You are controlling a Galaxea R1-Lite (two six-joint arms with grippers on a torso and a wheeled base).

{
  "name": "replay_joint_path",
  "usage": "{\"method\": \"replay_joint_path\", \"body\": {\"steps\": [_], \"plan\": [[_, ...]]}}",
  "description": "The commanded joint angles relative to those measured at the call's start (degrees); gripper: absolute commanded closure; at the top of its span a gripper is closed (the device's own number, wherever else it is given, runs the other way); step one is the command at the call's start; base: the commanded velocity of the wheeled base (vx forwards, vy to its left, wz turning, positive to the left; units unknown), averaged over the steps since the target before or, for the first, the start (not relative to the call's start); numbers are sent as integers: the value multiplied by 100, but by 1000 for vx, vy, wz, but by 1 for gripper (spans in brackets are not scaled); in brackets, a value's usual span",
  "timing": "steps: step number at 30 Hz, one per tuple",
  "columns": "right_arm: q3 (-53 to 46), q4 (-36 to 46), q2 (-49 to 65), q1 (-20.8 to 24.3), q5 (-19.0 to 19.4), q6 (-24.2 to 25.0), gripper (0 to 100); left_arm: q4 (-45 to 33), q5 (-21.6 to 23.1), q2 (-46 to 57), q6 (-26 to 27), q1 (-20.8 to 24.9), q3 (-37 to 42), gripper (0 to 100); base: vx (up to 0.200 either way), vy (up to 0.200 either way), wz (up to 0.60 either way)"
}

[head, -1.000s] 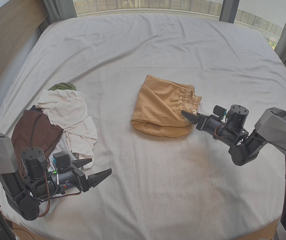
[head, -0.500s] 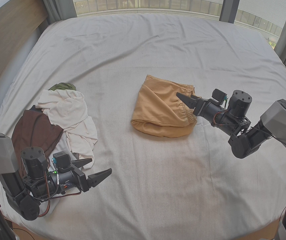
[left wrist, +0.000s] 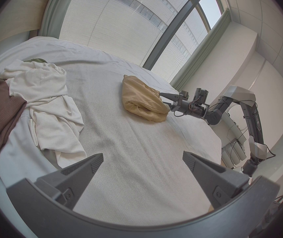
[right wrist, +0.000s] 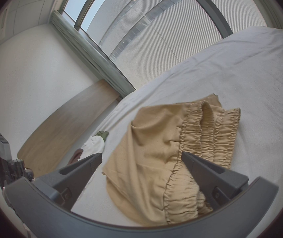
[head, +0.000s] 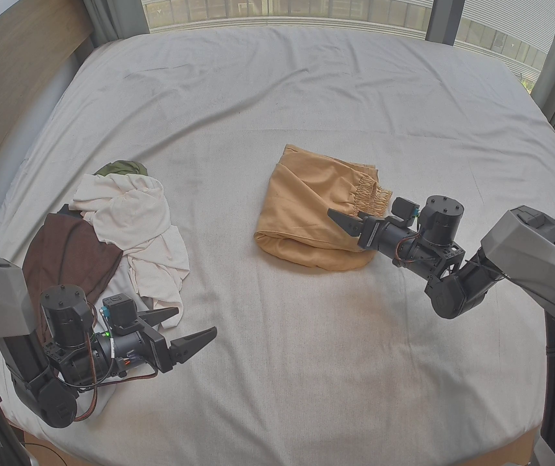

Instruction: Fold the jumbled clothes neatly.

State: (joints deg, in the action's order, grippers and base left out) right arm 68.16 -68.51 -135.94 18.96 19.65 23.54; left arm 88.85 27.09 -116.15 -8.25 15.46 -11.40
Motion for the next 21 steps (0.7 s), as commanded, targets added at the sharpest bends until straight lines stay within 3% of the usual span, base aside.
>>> {"method": "replay_joint_path", "body": {"steps": [1,7,10,14,21], "plan": [[-31,-31,-275,-41,-32,-34,0,1,-2,5,-1,1,-12,0,0,0,0],[-461,-426,164,-32,-58,-42,0,1,-2,84,-36,1,-38,0,0,0,0],[-1208,-602,1078,-32,-58,-51,0,1,77,436,-115,27,-38,0,0,0,0],[-2193,-734,2273,-32,-67,-130,0,-8,130,1174,-229,124,129,0,0,0,0],[-4038,-725,4216,-164,-102,-754,0,-25,121,2914,-511,230,569,0,0,0,0]]}}
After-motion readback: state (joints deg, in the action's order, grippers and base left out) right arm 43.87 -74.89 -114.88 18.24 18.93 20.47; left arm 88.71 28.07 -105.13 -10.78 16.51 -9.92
